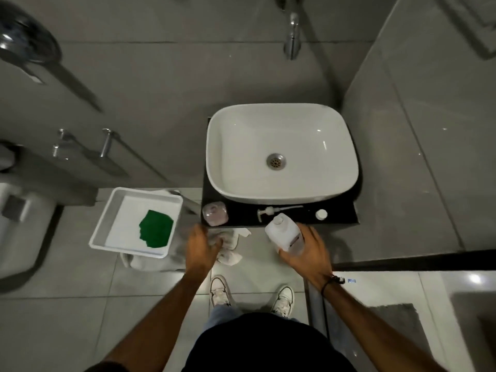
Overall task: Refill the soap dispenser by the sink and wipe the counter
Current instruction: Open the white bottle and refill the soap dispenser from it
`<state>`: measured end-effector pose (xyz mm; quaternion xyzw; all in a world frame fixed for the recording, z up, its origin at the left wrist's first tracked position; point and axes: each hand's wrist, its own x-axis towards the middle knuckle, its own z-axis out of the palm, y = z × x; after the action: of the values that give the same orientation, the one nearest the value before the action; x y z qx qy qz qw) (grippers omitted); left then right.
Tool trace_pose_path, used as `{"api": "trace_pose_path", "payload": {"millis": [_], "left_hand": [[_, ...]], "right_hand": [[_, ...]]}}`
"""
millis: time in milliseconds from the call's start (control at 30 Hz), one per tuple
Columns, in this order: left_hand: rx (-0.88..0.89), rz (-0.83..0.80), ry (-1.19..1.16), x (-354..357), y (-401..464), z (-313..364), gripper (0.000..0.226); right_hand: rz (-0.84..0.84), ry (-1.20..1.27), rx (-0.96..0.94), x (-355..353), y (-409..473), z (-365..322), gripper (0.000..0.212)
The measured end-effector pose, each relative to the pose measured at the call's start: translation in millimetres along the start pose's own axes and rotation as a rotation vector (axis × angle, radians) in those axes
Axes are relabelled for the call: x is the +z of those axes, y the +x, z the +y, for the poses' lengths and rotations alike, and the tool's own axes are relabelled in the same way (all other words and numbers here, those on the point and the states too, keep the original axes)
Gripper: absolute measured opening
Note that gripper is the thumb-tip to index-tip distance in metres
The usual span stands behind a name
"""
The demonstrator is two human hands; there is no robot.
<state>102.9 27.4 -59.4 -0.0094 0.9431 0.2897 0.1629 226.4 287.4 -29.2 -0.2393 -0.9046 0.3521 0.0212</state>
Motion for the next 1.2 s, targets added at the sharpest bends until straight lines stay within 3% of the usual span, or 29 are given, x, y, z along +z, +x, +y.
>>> {"api": "trace_pose_path", "payload": {"millis": [100,167,233,300,667,900,967,1200], "left_hand": [[0.047,0.093,-0.175,-26,29,9,0.075],[0.15,0.002,-0.244,-36,49,21,0.079],[0.206,-0.143,-0.261,-38,60,30,0.072],[0.221,-0.18,-0.205,-38,66,32,0.063],[0.328,-0.099,-0.226,-61,55,23,0.059],[0.448,-0.024,-0.104,-79,54,32,0.018],[0.498,-0.003,-0.073,-82,55,31,0.015],[0.588,0.055,0.088,-84,56,26,0.047]], "right_hand": [[-0.011,-0.069,-0.056,7,6,-27,0.073],[-0.012,-0.121,-0.077,9,10,-43,0.075],[-0.005,-0.179,-0.096,10,14,-59,0.076],[0.01,-0.208,-0.099,11,19,-71,0.075],[0.032,-0.39,-0.229,15,31,-123,0.07],[-0.017,-0.499,-0.243,14,35,-152,0.07],[-0.038,-0.509,-0.241,12,36,-157,0.07],[-0.096,-0.585,-0.234,8,38,-164,0.073]]}}
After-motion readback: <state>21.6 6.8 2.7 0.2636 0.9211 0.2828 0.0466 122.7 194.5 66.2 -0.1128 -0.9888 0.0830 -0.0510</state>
